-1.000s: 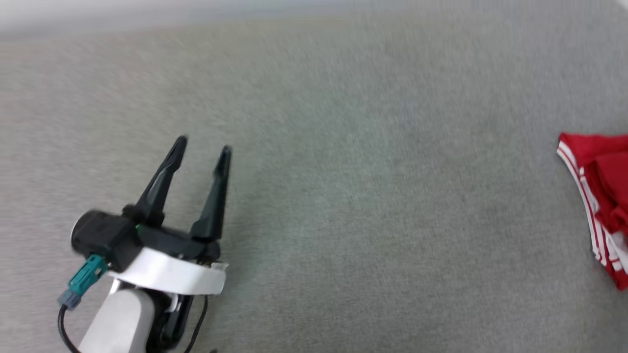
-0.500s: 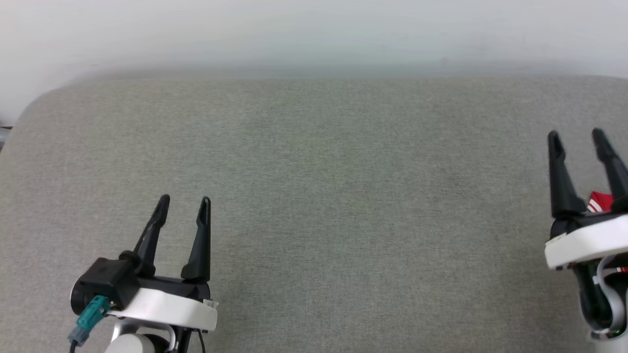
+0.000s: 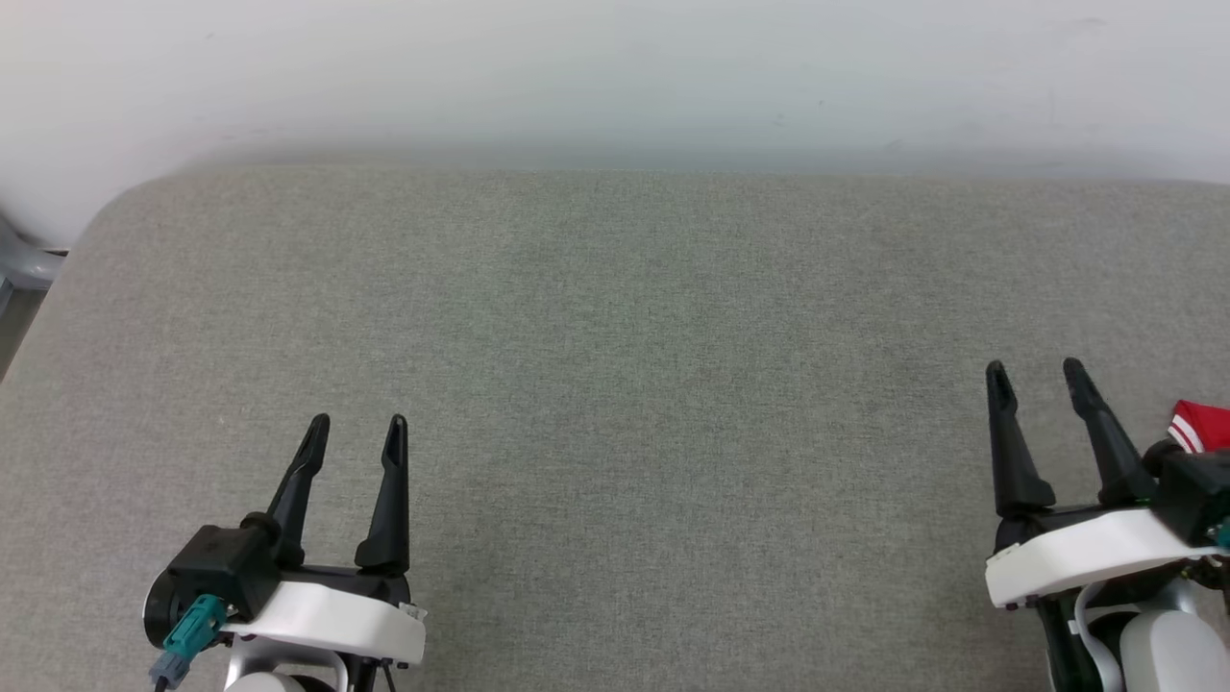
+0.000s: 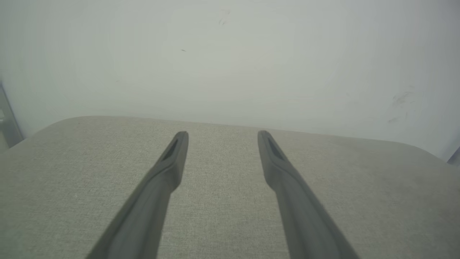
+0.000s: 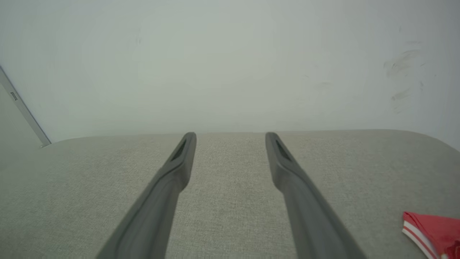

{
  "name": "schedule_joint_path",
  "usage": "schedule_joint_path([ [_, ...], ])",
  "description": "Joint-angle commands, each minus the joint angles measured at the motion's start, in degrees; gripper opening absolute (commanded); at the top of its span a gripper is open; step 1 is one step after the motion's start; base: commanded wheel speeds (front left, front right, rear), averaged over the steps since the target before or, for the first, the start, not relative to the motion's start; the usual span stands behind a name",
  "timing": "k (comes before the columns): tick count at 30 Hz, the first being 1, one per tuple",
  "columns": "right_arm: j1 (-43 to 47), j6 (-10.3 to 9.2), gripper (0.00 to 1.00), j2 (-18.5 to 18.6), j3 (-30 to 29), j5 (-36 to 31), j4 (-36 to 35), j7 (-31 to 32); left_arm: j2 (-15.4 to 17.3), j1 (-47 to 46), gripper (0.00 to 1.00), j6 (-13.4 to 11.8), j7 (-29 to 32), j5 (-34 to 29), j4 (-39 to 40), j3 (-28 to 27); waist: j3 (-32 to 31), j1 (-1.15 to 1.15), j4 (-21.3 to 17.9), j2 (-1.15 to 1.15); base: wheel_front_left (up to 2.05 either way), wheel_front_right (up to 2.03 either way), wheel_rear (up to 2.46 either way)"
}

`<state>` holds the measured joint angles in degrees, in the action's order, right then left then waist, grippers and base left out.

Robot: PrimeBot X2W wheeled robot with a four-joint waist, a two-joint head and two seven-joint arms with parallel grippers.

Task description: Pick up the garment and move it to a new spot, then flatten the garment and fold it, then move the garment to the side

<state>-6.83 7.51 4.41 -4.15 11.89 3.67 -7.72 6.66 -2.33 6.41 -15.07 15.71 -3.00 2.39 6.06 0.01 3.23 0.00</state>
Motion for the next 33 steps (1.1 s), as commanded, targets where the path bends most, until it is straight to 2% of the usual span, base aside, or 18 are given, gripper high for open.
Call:
schedule_joint_path([
  [1,0.2,-0.05,1.0,-0.5,0.3,-0.7,0.9,-0.9,-0.6,0.8,1.0,0.3,-0.1,-0.7,0.1,-0.6,-0.2,-0.01,-0.2,0.0,0.0,0.0,0.0],
  [20,-1.0,-0.05,1.0,-1.2,0.7,-1.1,2.2,-1.3,-2.3,1.0,1.0,1.1,-0.1,-1.2,0.3,-2.4,-0.4,-0.01,-1.1,0.0,0.0,0.0,0.0],
  [21,-0.8,0.0,0.0,-1.0,0.7,-0.8,2.3,-1.3,-2.1,0.7,0.0,1.0,0.0,-1.3,0.1,-2.4,-0.4,-0.01,-1.1,0.0,0.0,0.0,0.0],
  [25,0.4,0.0,0.0,-1.0,0.7,-0.2,4.4,-1.1,-2.2,1.3,0.0,1.0,0.1,-0.8,-1.8,-2.2,-0.4,-0.01,-1.2,0.0,0.0,0.0,0.0],
  [33,0.3,0.0,0.0,-1.1,0.2,8.7,5.1,0.7,-1.9,0.8,0.0,0.9,2.0,8.4,-2.6,-2.3,-0.8,-0.01,-1.3,0.0,0.0,0.0,0.0],
])
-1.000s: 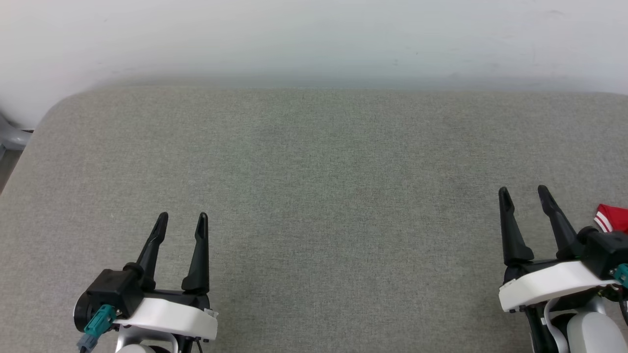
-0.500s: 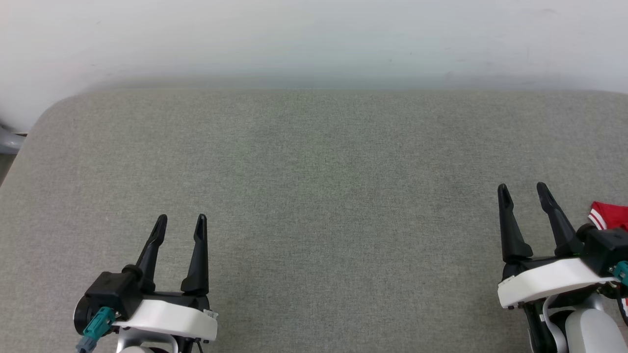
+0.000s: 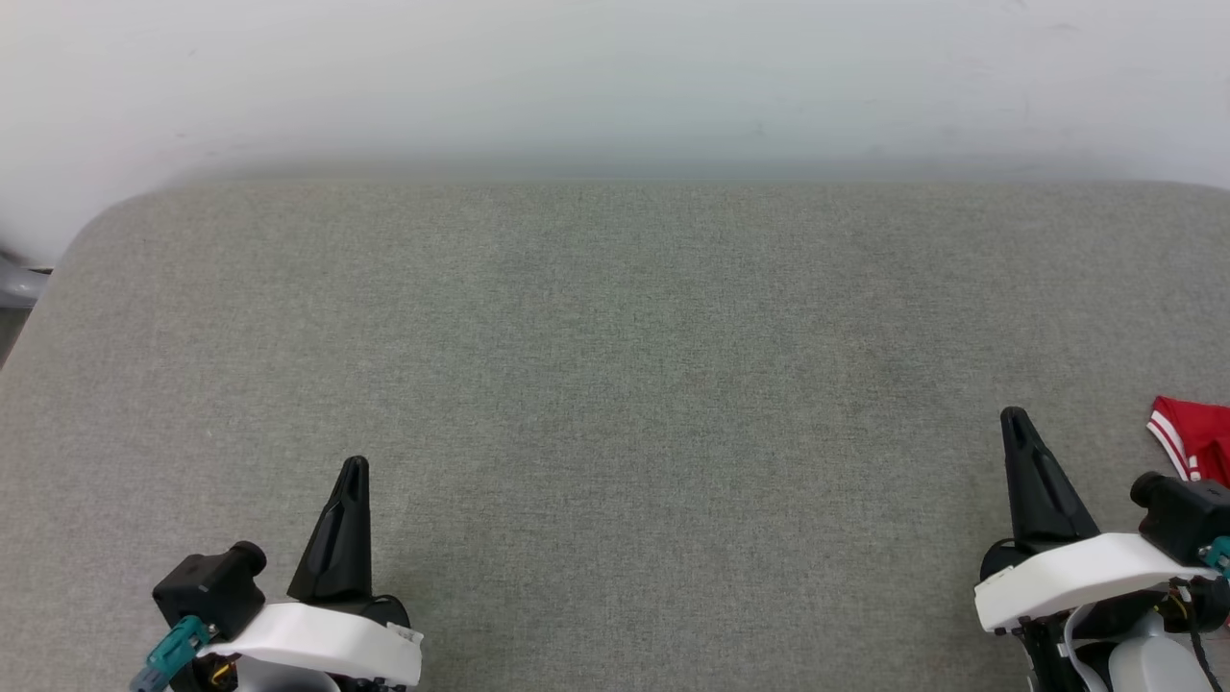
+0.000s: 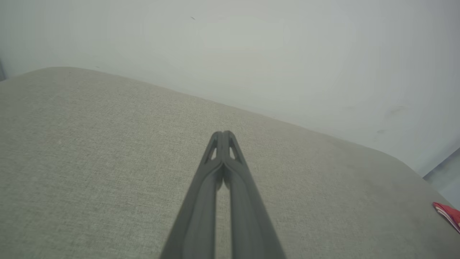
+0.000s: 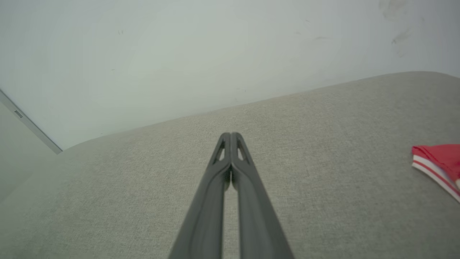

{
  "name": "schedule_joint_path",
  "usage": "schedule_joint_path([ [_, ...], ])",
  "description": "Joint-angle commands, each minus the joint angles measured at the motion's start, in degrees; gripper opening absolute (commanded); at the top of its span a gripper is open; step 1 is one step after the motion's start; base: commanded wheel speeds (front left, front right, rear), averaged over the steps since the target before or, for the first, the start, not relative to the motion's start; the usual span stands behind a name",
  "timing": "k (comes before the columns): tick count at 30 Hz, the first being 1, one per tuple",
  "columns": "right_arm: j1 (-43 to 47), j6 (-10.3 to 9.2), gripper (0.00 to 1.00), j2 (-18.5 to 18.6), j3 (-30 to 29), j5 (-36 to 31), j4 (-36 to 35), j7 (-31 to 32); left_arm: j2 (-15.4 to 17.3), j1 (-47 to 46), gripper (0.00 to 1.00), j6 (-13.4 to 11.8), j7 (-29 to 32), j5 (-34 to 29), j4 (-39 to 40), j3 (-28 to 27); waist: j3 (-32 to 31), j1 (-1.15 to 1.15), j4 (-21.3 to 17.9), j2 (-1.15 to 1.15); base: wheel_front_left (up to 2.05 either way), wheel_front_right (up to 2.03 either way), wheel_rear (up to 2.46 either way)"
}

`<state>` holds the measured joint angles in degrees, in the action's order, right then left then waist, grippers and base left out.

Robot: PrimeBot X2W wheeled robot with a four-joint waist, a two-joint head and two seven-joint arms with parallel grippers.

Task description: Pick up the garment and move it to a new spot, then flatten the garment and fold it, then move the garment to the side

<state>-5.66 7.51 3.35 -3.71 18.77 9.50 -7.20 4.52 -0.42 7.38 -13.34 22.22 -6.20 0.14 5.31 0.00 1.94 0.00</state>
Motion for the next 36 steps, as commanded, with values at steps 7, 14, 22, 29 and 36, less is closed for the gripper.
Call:
schedule_joint_path([
  [7,-0.8,0.0,0.0,-0.1,-0.4,8.9,-0.3,1.5,0.5,-1.7,0.0,0.0,1.8,9.1,-0.4,-0.2,-0.3,0.0,-0.1,0.0,0.0,0.0,0.0],
  [14,-0.8,-0.01,0.0,-0.1,-0.7,15.5,0.1,2.7,0.6,-2.2,0.0,0.0,3.2,15.7,-1.3,-0.4,-0.6,0.0,-0.2,0.0,0.0,0.0,0.0],
  [22,-0.8,-0.01,0.0,-0.2,-0.9,22.4,0.6,4.0,0.8,-2.7,0.0,0.0,4.8,22.6,-2.0,-0.6,-1.0,0.0,-0.4,0.0,0.0,0.0,0.0],
  [29,-0.8,-0.01,0.0,-0.2,-1.1,28.7,1.1,5.2,0.8,-3.1,0.0,0.1,6.3,28.8,-2.6,-1.0,-1.3,0.0,-0.5,0.0,0.0,0.0,0.0],
  [36,-0.8,-0.01,0.0,-0.2,-1.3,33.8,1.5,6.2,0.8,-3.4,0.0,0.1,7.6,33.8,-3.2,-1.3,-1.6,0.0,-0.6,0.0,0.0,0.0,0.0],
])
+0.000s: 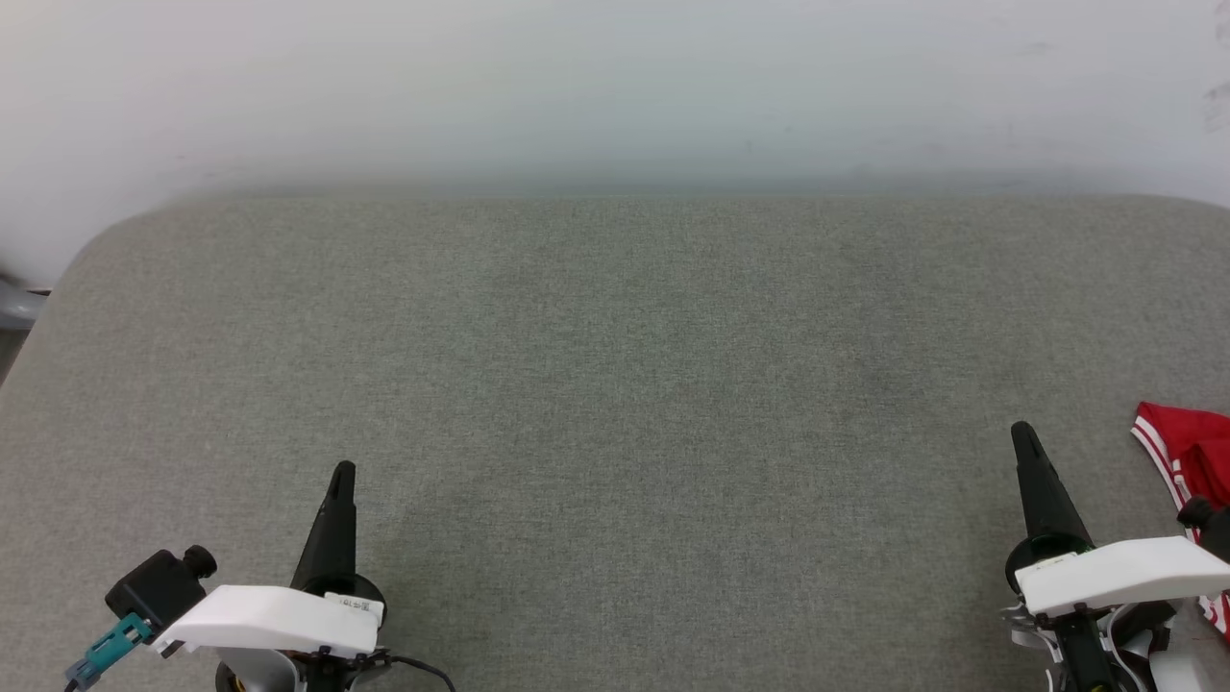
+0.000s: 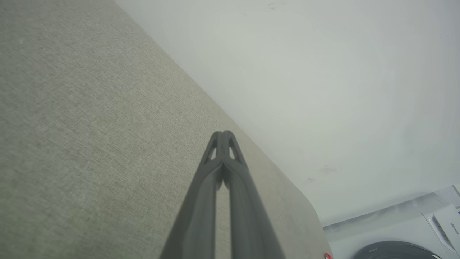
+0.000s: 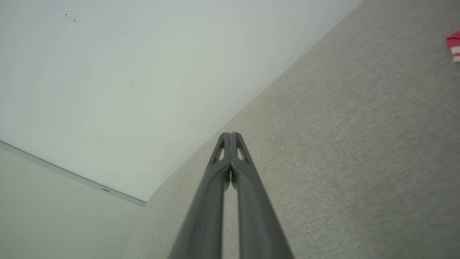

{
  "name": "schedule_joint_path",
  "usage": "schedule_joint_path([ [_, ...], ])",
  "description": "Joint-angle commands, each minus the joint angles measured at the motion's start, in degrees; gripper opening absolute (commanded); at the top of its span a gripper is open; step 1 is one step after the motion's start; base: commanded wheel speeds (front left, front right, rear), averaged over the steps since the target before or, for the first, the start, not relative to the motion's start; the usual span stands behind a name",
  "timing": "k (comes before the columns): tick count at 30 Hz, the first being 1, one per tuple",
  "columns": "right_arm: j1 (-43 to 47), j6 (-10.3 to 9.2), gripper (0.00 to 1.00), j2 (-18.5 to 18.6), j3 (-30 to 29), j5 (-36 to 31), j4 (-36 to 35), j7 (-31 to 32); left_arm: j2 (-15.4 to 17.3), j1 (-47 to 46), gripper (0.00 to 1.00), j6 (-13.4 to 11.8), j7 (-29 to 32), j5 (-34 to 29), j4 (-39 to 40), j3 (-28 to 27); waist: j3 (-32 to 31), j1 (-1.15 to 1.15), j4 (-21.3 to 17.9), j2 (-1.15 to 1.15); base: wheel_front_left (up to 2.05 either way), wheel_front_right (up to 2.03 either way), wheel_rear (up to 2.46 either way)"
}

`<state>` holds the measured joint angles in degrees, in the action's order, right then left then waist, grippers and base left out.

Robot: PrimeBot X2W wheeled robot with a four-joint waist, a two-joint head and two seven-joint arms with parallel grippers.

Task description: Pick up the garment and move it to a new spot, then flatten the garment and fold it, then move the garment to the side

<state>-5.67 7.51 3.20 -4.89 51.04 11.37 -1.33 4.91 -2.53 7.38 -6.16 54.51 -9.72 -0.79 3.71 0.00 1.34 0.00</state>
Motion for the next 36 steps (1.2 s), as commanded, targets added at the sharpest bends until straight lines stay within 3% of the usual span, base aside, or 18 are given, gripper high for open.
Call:
schedule_joint_path([
  [1,-0.8,-0.01,0.0,-0.1,-0.2,2.3,-0.4,0.4,0.4,-1.3,0.0,0.1,0.5,2.2,0.2,-0.4,-0.1,0.0,0.0,0.0,0.0,0.0,0.0],
  [36,-0.8,-0.02,0.0,-0.3,-1.0,22.5,1.2,4.4,0.0,-2.7,0.0,0.1,6.0,21.7,-2.1,-2.0,-1.6,0.0,-0.6,0.0,0.0,0.0,0.0],
])
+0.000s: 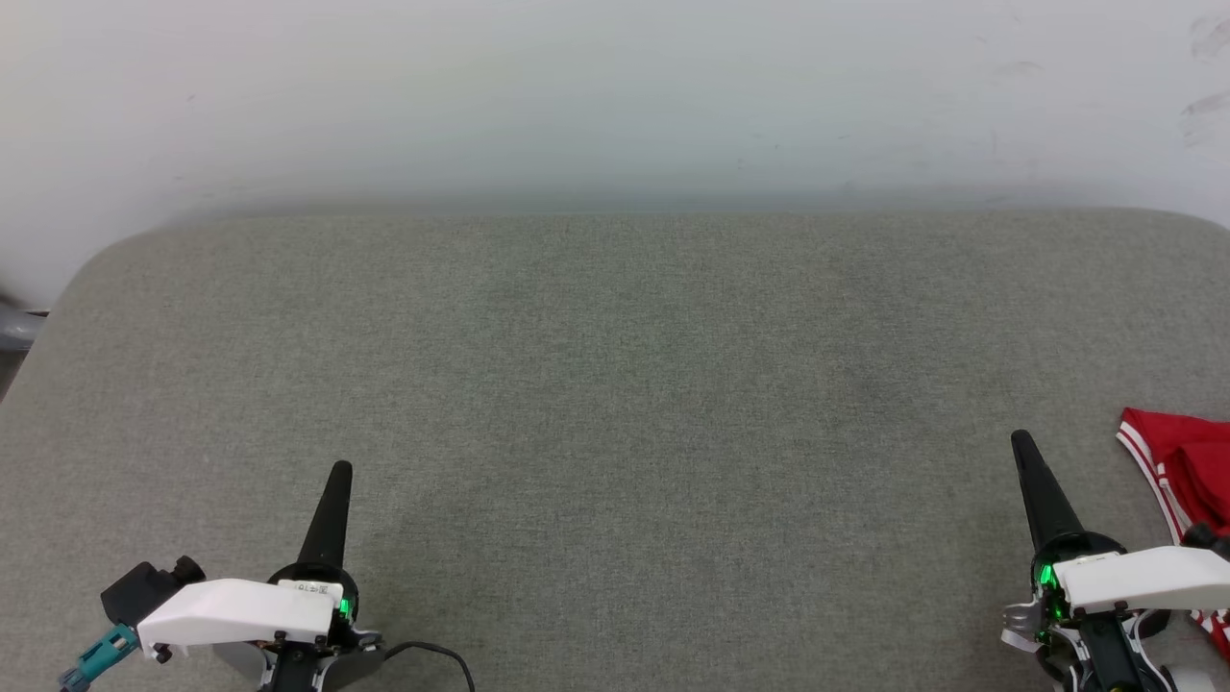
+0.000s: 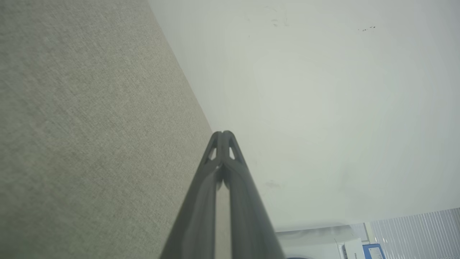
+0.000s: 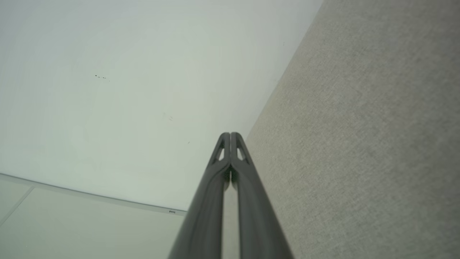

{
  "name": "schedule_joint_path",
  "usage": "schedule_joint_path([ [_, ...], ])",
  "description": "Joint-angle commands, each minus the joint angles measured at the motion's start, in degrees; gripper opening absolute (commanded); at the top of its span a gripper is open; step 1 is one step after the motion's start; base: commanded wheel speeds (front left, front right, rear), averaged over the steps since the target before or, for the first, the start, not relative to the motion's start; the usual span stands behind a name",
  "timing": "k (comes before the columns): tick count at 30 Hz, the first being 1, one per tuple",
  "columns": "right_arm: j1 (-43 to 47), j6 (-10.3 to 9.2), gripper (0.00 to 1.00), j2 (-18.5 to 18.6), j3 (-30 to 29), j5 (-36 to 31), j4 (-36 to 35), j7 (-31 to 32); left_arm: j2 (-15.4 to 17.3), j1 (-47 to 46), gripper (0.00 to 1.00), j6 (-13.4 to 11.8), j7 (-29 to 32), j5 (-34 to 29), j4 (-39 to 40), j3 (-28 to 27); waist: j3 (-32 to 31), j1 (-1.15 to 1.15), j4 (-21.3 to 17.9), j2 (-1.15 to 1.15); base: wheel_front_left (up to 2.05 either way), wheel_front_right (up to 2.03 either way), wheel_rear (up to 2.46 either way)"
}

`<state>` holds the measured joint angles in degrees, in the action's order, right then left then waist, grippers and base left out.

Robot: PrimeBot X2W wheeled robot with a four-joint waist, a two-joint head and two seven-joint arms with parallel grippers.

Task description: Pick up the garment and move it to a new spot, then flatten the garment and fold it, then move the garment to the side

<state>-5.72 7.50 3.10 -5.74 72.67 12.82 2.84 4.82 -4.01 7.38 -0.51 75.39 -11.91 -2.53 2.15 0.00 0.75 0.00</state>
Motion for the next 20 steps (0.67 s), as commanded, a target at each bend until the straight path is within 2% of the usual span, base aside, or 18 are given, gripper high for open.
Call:
schedule_joint_path([
  [1,-0.8,-0.01,0.0,-0.2,-0.2,1.4,-0.2,0.3,0.1,-1.3,0.0,0.1,0.4,1.3,0.1,-0.3,-0.1,0.0,0.0,0.0,0.0,0.0,0.0],
  [20,-0.7,-0.01,0.0,-0.2,-0.5,10.3,0.5,2.0,-0.3,-1.8,0.0,0.2,3.0,9.7,-1.0,-1.2,-0.9,0.0,-0.3,0.0,0.0,0.0,0.0],
])
